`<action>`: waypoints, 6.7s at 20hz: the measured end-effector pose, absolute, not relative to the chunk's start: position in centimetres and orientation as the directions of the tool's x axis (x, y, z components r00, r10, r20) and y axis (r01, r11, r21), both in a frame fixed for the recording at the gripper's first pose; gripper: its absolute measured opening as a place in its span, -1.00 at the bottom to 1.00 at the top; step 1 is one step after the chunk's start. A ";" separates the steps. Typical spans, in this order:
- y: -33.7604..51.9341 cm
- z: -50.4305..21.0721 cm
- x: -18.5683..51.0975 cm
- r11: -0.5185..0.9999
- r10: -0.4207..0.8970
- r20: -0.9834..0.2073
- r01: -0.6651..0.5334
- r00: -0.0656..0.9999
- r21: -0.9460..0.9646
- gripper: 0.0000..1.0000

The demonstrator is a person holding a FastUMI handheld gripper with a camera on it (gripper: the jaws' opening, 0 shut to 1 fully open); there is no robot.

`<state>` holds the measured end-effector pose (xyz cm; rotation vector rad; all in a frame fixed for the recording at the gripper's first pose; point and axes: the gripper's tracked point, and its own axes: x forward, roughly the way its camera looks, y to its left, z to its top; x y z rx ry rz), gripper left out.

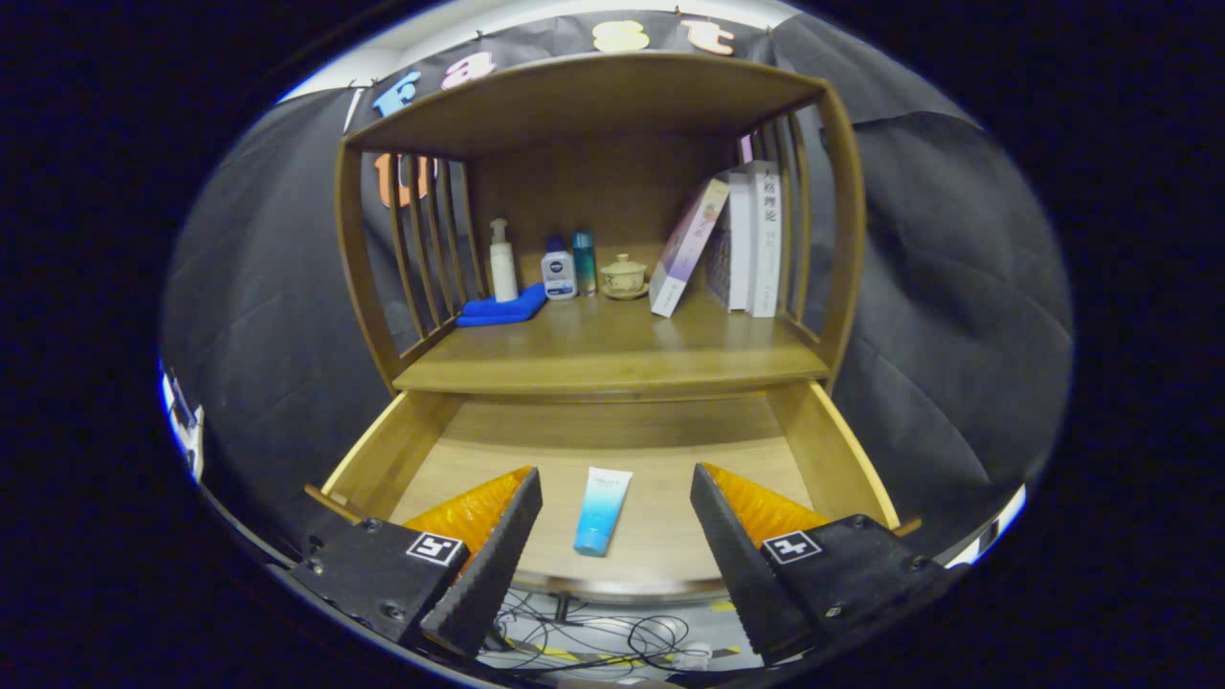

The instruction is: Pull open the drawer, take out the items inside it, and place them on the countertop above the cabinet.

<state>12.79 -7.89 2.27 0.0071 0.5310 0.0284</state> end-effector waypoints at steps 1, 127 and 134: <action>-7.6 2.2 14.0 1.000 0.022 -0.547 -0.020 0.837 0.010 0.97; -5.3 -5.2 2.6 0.995 -0.024 0.025 0.026 0.999 -0.097 1.00; -4.4 -11.6 3.6 0.995 -0.016 -0.123 0.004 0.992 -0.098 1.00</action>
